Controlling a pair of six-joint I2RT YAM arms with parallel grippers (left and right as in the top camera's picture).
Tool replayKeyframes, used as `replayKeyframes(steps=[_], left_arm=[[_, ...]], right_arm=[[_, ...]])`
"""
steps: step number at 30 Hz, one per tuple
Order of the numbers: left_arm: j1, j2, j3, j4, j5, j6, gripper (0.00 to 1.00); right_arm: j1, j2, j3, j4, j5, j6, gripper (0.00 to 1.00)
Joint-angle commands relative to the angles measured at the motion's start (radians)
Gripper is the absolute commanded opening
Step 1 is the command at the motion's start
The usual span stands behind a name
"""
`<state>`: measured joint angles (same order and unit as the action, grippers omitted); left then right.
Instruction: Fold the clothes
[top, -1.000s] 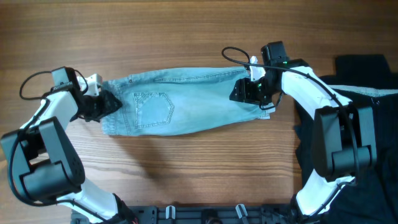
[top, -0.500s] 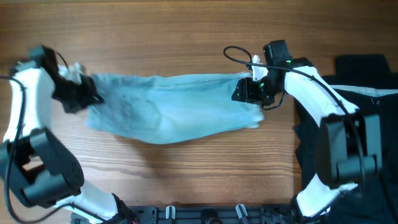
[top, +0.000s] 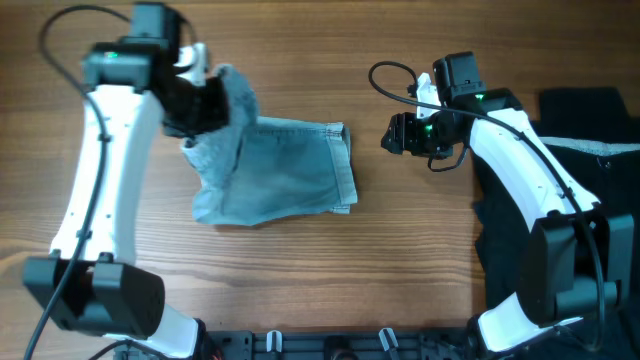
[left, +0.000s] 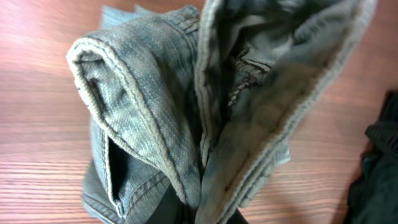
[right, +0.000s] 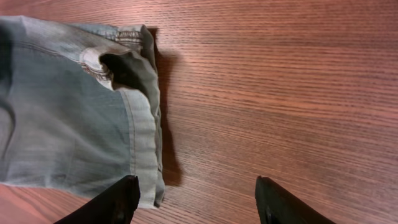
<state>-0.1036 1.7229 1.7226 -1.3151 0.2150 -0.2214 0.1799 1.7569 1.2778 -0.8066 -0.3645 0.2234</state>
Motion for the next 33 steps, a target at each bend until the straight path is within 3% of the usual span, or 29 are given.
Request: replayKeyframes(steps=[1, 7, 9, 11, 13, 17, 19, 20, 25, 29, 31, 33], left_arm=[[-0.133, 0.06, -0.065, 0.061, -0.068, -0.202, 0.04], [-0.303, 0.172, -0.13, 0.216, -0.078, -0.43, 0.11], [-0.361, 0.209, -0.136, 0.264, -0.077, -0.494, 0.37], [-0.413, 0.22, -0.136, 0.303, -0.05, -0.501, 0.46], [-0.426, 0.212, -0.133, 0.306, -0.048, -0.491, 0.49], [-0.352, 0.15, -0.089, 0.224, -0.05, -0.427, 0.51], [-0.266, 0.095, -0.081, 0.19, -0.05, -0.353, 0.56], [-0.222, 0.076, -0.081, 0.175, -0.053, -0.324, 0.56], [-0.065, 0.066, -0.081, 0.089, -0.053, -0.246, 0.58], [-0.029, 0.066, -0.081, 0.069, -0.053, -0.2, 0.57], [-0.029, 0.066, -0.081, 0.069, -0.053, -0.201, 0.58], [-0.03, 0.066, -0.081, 0.073, -0.053, -0.201, 0.59]], right_arm=[[0.002, 0.04, -0.016, -0.003, 0.029, 0.015, 0.66], [0.001, 0.052, -0.017, -0.003, 0.029, 0.015, 0.67], [0.001, 0.052, -0.017, -0.003, 0.029, 0.015, 0.67], [0.002, 0.052, -0.017, -0.003, 0.029, 0.015, 0.67], [0.002, 0.052, -0.017, -0.006, 0.029, 0.014, 0.68], [0.002, 0.052, -0.016, 0.002, -0.017, -0.029, 0.71], [0.008, 0.051, -0.016, 0.037, -0.319, -0.256, 0.72], [0.018, 0.052, -0.016, 0.039, -0.352, -0.256, 0.74], [0.147, 0.08, -0.017, 0.126, -0.078, -0.126, 0.75], [0.207, 0.177, -0.017, 0.219, -0.145, -0.141, 0.74], [0.22, 0.221, -0.017, 0.275, -0.15, -0.137, 0.65], [0.221, 0.234, -0.017, 0.328, -0.149, -0.116, 0.45]])
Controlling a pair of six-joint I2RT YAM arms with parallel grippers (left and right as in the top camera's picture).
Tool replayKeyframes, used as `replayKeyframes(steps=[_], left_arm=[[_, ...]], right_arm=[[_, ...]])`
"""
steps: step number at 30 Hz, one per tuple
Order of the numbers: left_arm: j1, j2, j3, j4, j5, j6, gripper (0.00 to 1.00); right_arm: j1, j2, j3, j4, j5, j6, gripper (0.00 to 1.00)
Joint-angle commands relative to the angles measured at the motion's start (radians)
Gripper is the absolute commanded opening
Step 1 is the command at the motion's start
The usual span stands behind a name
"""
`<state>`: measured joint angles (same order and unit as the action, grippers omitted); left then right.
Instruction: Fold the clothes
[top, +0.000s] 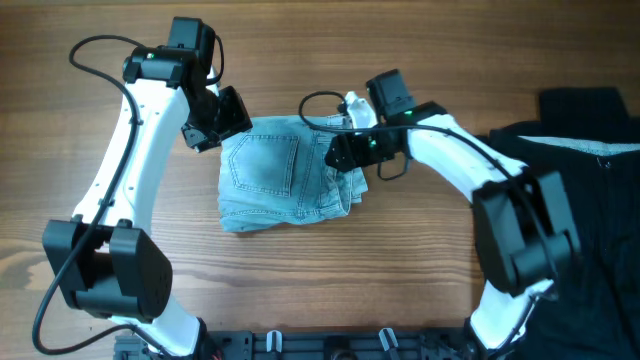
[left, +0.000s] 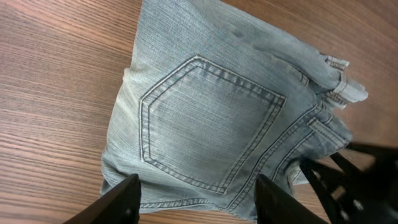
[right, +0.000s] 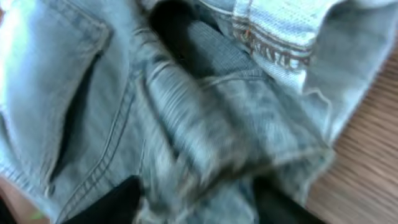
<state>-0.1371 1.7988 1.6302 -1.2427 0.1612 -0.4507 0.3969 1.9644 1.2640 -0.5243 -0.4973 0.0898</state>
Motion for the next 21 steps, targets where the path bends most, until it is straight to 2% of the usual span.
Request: replayKeyframes(steps=[1, 4, 7, 11, 12, 13, 14, 15, 17, 20, 21], left_arm=[[0.004, -0.009, 0.011, 0.001, 0.001, 0.029, 0.59], [0.004, -0.009, 0.011, 0.009, -0.01, 0.029, 0.63], [0.004, -0.009, 0.01, 0.019, -0.017, 0.029, 0.63], [0.004, -0.008, 0.01, 0.039, -0.018, 0.029, 0.63], [0.004, -0.005, 0.01, 0.042, -0.018, 0.029, 0.63], [0.003, -0.001, 0.01, 0.044, -0.018, 0.029, 0.63], [0.004, 0.006, 0.01, 0.044, -0.017, 0.029, 0.63], [0.003, 0.014, 0.01, 0.043, -0.017, 0.029, 0.63], [0.003, 0.027, 0.01, 0.038, -0.017, 0.029, 0.63], [0.002, 0.031, 0.003, 0.042, -0.017, 0.029, 0.63], [0.002, 0.031, 0.002, 0.043, -0.018, 0.03, 0.62]], right_arm=[[0.001, 0.02, -0.001, 0.074, -0.017, 0.019, 0.34], [-0.01, -0.031, 0.045, 0.087, -0.094, 0.016, 0.05], [-0.01, -0.124, 0.071, 0.106, -0.081, 0.016, 0.04], [-0.01, -0.141, 0.069, 0.152, 0.115, 0.015, 0.05], [-0.01, -0.13, 0.069, 0.164, 0.182, 0.014, 0.25], [-0.01, -0.117, 0.069, 0.177, 0.261, 0.015, 0.56], [-0.011, -0.101, 0.069, 0.186, 0.335, 0.016, 0.77], [-0.014, -0.093, 0.069, 0.178, 0.382, 0.016, 0.77], [-0.017, -0.102, 0.07, 0.125, 0.367, 0.018, 0.69], [-0.016, -0.122, 0.07, 0.022, 0.122, 0.015, 0.66], [-0.014, -0.116, 0.067, 0.004, 0.112, 0.019, 0.66]])
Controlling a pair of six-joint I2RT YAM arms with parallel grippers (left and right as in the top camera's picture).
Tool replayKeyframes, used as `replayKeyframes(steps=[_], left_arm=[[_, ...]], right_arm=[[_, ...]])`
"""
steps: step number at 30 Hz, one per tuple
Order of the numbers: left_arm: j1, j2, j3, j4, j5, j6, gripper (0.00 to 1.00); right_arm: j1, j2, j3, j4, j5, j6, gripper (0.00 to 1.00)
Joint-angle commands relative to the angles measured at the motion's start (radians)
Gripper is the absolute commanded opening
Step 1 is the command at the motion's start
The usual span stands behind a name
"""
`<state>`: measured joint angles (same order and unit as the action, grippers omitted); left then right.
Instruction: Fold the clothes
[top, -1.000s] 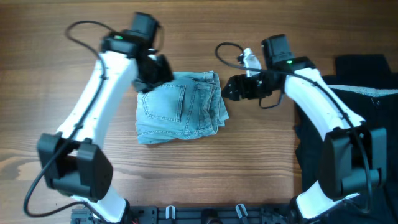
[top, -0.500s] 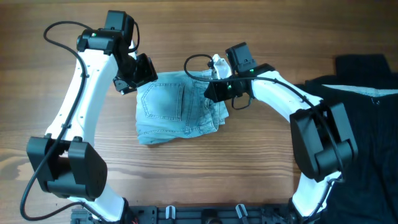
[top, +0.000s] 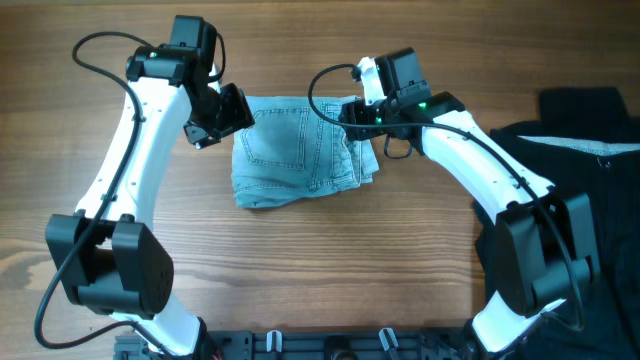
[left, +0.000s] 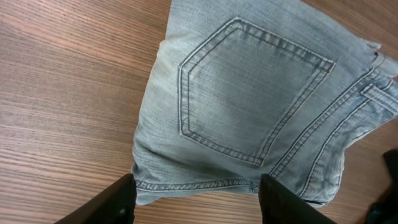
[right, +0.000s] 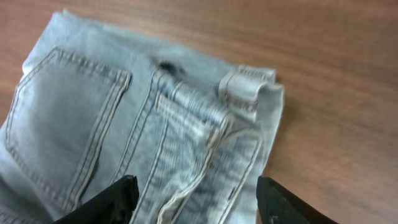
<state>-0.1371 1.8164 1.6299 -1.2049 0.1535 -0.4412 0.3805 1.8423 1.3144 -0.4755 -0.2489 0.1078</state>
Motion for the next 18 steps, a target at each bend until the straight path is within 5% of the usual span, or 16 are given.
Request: replayKeyframes(steps=[1, 3, 6, 7, 13, 15, 18], left_arm=[[-0.001, 0.013, -0.005, 0.012, -0.01, 0.025, 0.61], [-0.012, 0.013, -0.029, 0.034, -0.011, 0.046, 0.6], [-0.036, 0.013, -0.11, 0.121, -0.01, 0.045, 0.56], [-0.045, 0.013, -0.143, 0.151, -0.01, 0.045, 0.53], [-0.103, 0.015, -0.344, 0.333, -0.01, 0.045, 0.5], [-0.115, 0.015, -0.414, 0.412, -0.01, 0.045, 0.5], [-0.119, 0.015, -0.494, 0.488, -0.01, 0.045, 0.51]], right_arm=[[0.005, 0.015, 0.012, -0.058, -0.134, 0.001, 0.66], [0.012, 0.05, 0.003, -0.051, -0.139, 0.048, 0.54], [0.02, 0.122, 0.003, -0.053, -0.111, 0.1, 0.12], [0.019, 0.14, 0.003, -0.055, -0.058, 0.143, 0.05], [-0.048, 0.148, 0.014, -0.061, 0.163, 0.209, 0.04], [-0.071, 0.105, 0.029, -0.093, 0.105, 0.194, 0.04], [-0.083, -0.036, 0.043, -0.122, -0.228, -0.024, 0.15]])
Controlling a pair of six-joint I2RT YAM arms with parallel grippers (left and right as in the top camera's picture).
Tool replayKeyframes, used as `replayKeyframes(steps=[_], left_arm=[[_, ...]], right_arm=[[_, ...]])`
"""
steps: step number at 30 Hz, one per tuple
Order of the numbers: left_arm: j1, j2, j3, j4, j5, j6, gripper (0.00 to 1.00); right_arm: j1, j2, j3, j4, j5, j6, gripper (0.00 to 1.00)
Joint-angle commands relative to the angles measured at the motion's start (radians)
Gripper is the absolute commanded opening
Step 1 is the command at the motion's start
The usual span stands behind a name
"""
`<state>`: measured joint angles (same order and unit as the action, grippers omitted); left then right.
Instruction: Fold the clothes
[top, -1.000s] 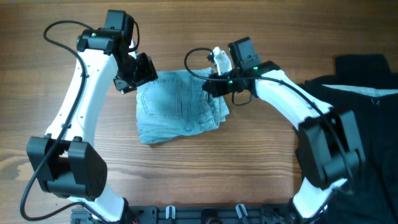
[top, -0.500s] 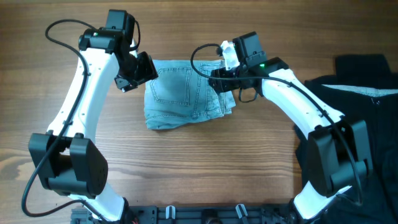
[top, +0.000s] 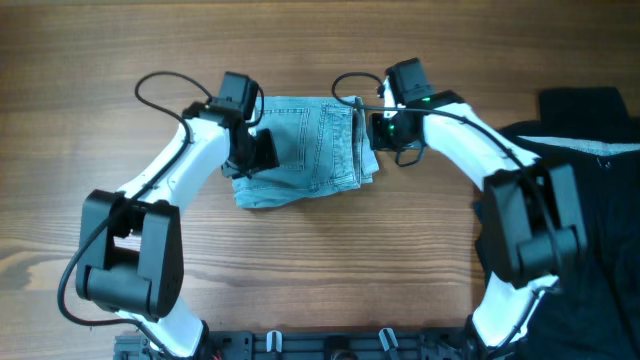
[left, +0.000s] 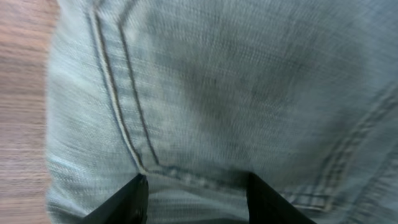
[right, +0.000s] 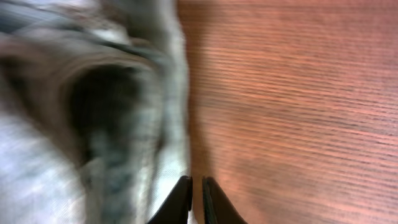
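Observation:
The pale blue denim shorts (top: 305, 150) lie folded into a small stack at the table's middle, back pocket side up. My left gripper (top: 258, 150) sits on the stack's left edge. In the left wrist view it (left: 196, 177) is open, fingers wide apart, with denim (left: 205, 81) filling the frame close under them. My right gripper (top: 378, 130) is at the stack's right edge by the waistband. In the right wrist view it (right: 196, 182) is shut, just beside the blurred denim folds (right: 93, 93), over bare wood.
A heap of black clothes (top: 580, 200) lies at the table's right side, under the right arm's base. The wooden table (top: 320, 270) stretches in front of the denim. Both arms' cables loop above the stack.
My left gripper was open off the stack's left edge and now sits over its left part, close to the cloth. My right gripper was open above the waistband and is now shut at the right edge.
First my left gripper held one end of the denim raised at the left, the right gripper open off to the right. Then the denim lay folded over, left gripper open, right gripper in its right folds. The stack then sat slightly further right; now both grippers flank it.

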<state>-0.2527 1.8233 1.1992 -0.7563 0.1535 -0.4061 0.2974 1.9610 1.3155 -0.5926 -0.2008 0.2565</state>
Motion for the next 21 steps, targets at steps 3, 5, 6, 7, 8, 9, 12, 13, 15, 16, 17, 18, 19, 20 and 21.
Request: replayKeyframes(steps=[3, 5, 6, 7, 8, 9, 12, 13, 15, 16, 17, 18, 19, 20, 21], left_arm=[[-0.004, 0.008, -0.077, 0.062, -0.01, 0.01, 0.5], [-0.003, 0.008, -0.077, 0.083, -0.009, 0.01, 0.51], [-0.004, 0.008, -0.077, 0.09, -0.009, 0.01, 0.53], [-0.003, 0.008, -0.077, 0.092, -0.009, 0.01, 0.54], [-0.003, 0.008, -0.077, 0.091, -0.009, 0.01, 0.55], [-0.003, 0.008, -0.077, 0.091, -0.006, 0.01, 0.57], [0.005, -0.003, -0.066, 0.052, -0.006, 0.01, 0.57], [0.013, -0.013, -0.05, 0.012, -0.006, 0.011, 0.58], [0.036, -0.035, -0.023, -0.044, -0.015, 0.015, 0.61], [0.053, -0.05, -0.013, -0.061, -0.017, 0.037, 0.64], [0.08, -0.07, -0.008, -0.063, -0.017, 0.054, 0.75], [0.114, -0.086, -0.008, -0.048, -0.018, 0.067, 0.86], [0.153, -0.089, -0.008, -0.027, -0.017, 0.094, 0.93], [0.184, -0.088, -0.008, -0.013, -0.013, 0.106, 0.95], [0.22, -0.081, -0.008, 0.003, 0.013, 0.115, 0.98]], right_arm=[[0.045, -0.215, 0.041, -0.012, -0.375, -0.195, 0.15], [0.09, -0.179, 0.008, 0.017, -0.367, -0.199, 0.15], [0.105, -0.152, -0.005, 0.024, -0.353, -0.201, 0.15], [0.117, -0.107, -0.015, 0.026, -0.329, -0.2, 0.15], [0.122, -0.04, -0.018, 0.021, -0.301, -0.177, 0.13], [0.122, 0.02, -0.018, 0.019, -0.282, -0.145, 0.09], [0.099, 0.119, -0.018, -0.005, -0.135, -0.012, 0.06], [0.084, 0.129, -0.018, -0.019, -0.106, 0.022, 0.06], [0.068, 0.127, -0.018, -0.022, -0.118, 0.015, 0.07], [0.063, 0.122, -0.018, -0.022, -0.137, -0.006, 0.08], [0.062, 0.122, -0.018, -0.023, -0.14, -0.023, 0.09], [0.062, 0.122, -0.018, -0.027, -0.14, -0.028, 0.1], [0.063, 0.122, -0.018, -0.027, -0.141, -0.043, 0.1], [0.063, 0.122, -0.018, -0.025, -0.14, -0.048, 0.11], [0.063, 0.122, -0.018, -0.025, -0.14, -0.048, 0.11]])
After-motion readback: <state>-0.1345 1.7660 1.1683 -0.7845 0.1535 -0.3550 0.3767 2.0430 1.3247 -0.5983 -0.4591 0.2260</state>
